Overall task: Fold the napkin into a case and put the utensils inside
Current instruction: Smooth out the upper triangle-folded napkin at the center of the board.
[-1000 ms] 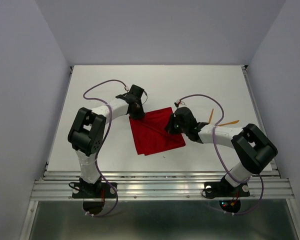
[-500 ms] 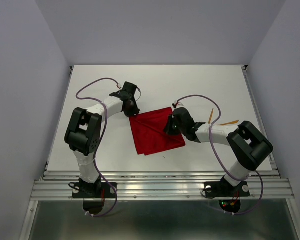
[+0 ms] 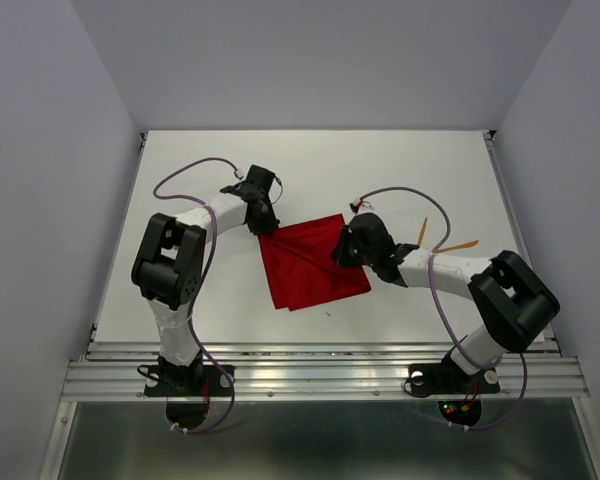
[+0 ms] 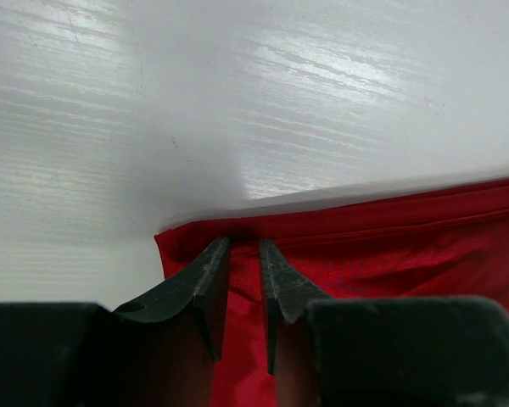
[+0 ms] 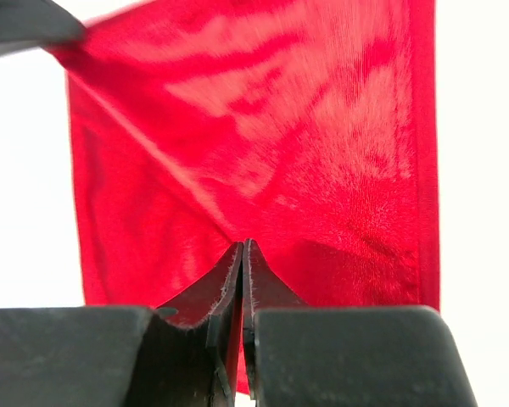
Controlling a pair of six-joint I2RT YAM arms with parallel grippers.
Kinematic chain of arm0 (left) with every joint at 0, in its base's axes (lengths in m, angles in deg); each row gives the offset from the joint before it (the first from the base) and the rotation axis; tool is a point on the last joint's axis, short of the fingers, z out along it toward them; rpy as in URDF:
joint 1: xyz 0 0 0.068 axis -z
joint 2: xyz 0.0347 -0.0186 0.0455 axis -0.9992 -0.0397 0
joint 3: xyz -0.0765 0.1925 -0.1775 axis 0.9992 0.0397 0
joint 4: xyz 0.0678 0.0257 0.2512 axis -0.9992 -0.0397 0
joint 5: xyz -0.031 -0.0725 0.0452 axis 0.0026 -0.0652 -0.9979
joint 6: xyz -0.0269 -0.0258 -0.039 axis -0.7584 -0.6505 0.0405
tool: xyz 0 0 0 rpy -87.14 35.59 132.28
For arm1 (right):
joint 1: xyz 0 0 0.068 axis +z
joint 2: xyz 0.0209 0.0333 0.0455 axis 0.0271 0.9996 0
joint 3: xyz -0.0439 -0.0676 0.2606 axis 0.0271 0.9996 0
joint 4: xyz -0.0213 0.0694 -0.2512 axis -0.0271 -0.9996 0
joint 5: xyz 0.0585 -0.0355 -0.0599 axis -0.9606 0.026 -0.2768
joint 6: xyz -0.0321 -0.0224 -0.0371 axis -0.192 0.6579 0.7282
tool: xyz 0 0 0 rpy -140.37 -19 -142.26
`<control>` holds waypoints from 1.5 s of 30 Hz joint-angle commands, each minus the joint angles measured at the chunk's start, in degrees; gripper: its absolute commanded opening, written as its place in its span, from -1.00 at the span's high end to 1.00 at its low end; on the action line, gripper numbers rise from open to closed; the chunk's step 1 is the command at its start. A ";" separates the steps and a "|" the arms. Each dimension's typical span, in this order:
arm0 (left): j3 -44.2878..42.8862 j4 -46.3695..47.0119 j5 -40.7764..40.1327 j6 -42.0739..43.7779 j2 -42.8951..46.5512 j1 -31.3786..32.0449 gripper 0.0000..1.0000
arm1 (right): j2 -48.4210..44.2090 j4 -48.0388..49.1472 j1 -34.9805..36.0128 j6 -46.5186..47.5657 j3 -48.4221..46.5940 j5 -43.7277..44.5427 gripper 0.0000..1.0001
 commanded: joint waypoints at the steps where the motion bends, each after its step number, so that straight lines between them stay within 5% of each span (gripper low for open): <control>1: -0.92 -0.34 -2.21 0.14 6.08 0.14 0.38 | -7.31 -1.13 0.51 0.92 0.30 4.46 0.85; 9: 1.97 -2.28 -4.86 -0.12 8.91 0.14 0.37 | -12.95 -4.03 0.51 0.84 5.13 8.07 0.85; 25: 4.00 1.24 -4.07 -2.67 0.47 -0.39 0.38 | -12.24 -4.91 0.51 -0.57 11.91 6.40 0.86; 35: 1.37 -1.40 -5.03 -1.80 5.48 -0.39 0.38 | -22.00 -11.15 0.51 1.18 10.76 11.85 0.85; 45: 1.71 -1.49 -3.80 -1.71 6.10 -0.30 0.38 | -14.11 -5.27 0.51 -0.92 15.51 7.63 0.88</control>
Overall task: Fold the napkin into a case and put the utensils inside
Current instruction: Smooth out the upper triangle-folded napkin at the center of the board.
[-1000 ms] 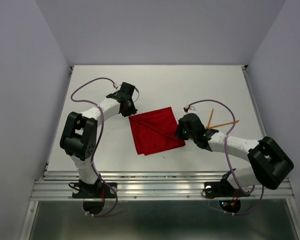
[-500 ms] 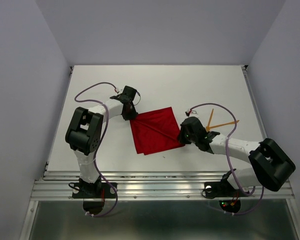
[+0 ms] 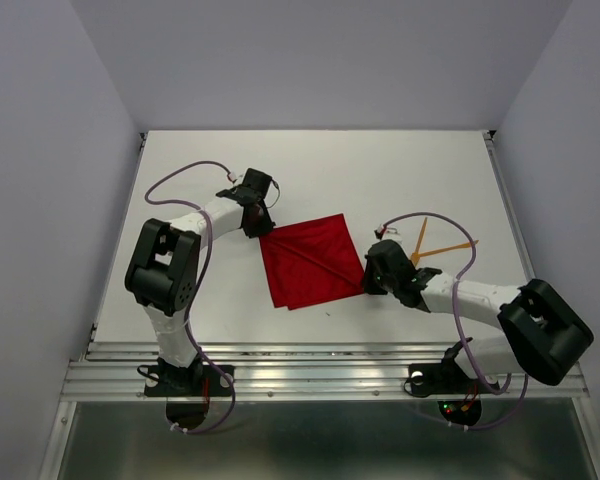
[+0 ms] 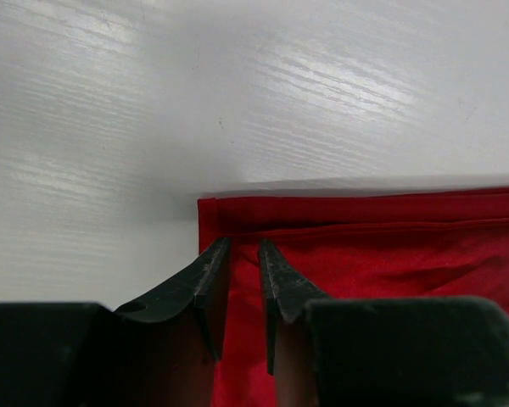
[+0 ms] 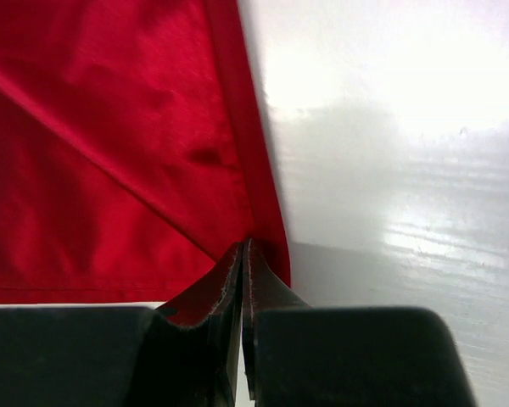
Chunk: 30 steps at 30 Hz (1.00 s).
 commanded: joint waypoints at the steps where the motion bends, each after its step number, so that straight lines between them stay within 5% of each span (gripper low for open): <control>1: -1.28 -0.79 0.07 0.41 2.58 -0.24 0.38 | 3.78 3.78 0.51 -1.06 2.09 -0.98 0.90; 14: -2.51 -0.79 1.65 0.94 3.37 0.91 0.38 | -5.43 -2.01 0.51 0.17 -1.69 0.33 0.89; 30: -2.24 0.36 2.18 0.85 0.82 1.08 0.38 | -0.77 2.38 0.51 -0.79 0.25 -1.60 0.90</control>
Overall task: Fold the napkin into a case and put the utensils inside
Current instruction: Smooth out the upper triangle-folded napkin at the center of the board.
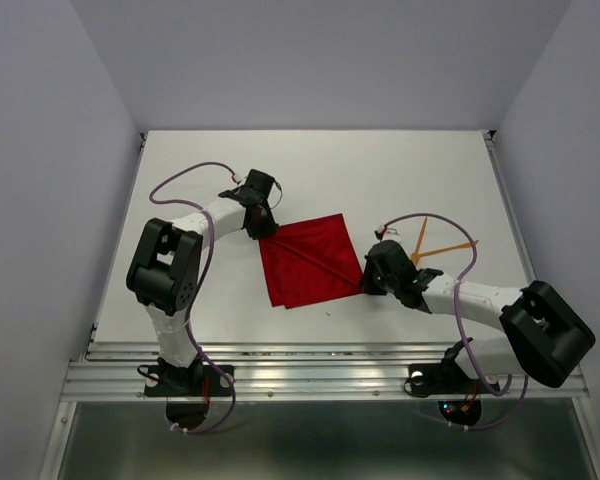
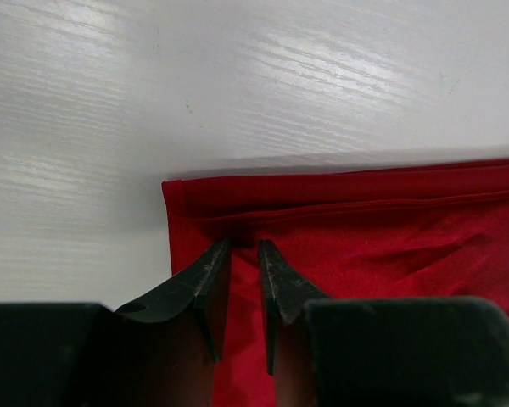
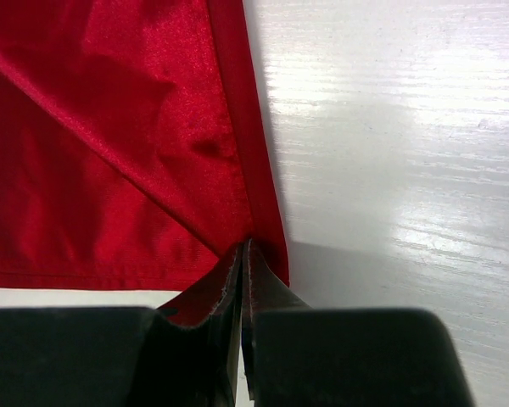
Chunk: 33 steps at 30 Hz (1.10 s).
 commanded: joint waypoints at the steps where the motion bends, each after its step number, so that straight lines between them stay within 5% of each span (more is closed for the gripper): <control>1: -2.31 0.05 -0.60 0.63 1.50 0.36 0.38 | -3.35 0.74 0.53 0.47 -2.14 0.26 0.90; 17: -2.84 3.03 6.25 -0.95 0.19 4.32 0.38 | 14.82 10.75 1.05 1.88 -17.87 -6.86 0.88; 33: -2.40 4.88 7.05 -0.33 -4.21 4.76 0.38 | 22.56 13.39 1.05 0.04 -17.88 -8.18 0.89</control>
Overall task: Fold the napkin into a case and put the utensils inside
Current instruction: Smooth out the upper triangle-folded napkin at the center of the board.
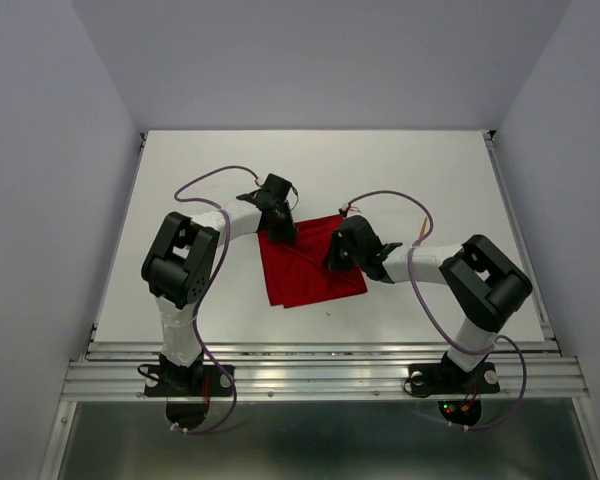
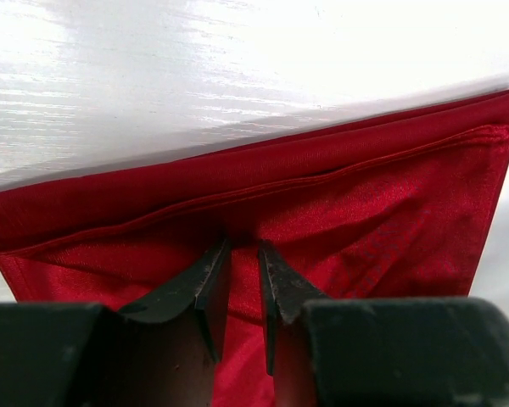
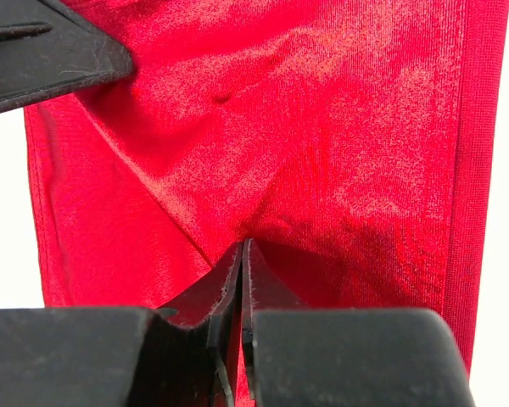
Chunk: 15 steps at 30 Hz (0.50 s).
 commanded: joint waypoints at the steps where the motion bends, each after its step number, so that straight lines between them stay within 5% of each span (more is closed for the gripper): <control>1: -0.67 -0.73 -0.60 0.91 0.97 0.30 0.38 | -1.52 2.40 0.36 -0.55 -0.37 0.02 0.89; 15: -3.66 -5.39 -3.85 2.50 7.38 0.30 0.38 | -15.15 -4.90 -1.14 2.96 1.74 10.39 0.82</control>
